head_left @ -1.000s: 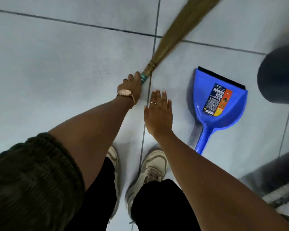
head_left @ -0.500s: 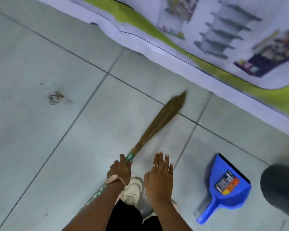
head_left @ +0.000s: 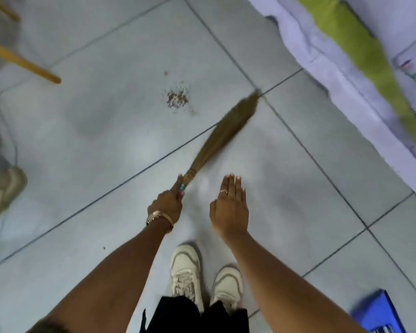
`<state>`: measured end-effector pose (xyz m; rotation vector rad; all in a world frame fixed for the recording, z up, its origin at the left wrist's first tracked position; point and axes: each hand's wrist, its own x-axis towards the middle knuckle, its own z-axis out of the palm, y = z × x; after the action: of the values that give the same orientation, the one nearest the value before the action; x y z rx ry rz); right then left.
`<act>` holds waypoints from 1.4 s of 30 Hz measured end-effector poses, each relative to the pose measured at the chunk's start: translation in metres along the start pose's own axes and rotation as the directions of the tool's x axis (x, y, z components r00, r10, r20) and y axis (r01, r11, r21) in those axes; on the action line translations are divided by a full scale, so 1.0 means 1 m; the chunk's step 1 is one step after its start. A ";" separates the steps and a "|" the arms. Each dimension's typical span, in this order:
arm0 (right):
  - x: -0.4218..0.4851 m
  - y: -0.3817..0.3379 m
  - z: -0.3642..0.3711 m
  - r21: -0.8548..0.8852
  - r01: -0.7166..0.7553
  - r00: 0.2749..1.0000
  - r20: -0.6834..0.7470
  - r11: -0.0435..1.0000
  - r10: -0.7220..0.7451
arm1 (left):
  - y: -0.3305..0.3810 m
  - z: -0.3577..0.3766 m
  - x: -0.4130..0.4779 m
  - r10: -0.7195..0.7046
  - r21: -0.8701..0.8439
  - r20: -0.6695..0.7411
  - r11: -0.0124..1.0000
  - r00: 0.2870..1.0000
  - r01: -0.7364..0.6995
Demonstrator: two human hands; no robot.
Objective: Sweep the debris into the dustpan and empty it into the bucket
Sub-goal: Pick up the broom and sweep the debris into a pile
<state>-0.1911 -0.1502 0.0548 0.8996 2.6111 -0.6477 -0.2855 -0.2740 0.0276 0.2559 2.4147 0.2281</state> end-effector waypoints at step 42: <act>0.191 -0.066 0.050 -0.360 0.259 0.957 -0.030 0.896 -0.288 | -0.095 0.016 0.152 -0.090 -0.424 -0.273 0.905 0.958 -0.037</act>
<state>-0.3708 -0.1257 -0.0467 0.4614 2.8275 -0.1886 -0.4001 -0.3272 -0.1010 -0.0147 2.5697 0.8202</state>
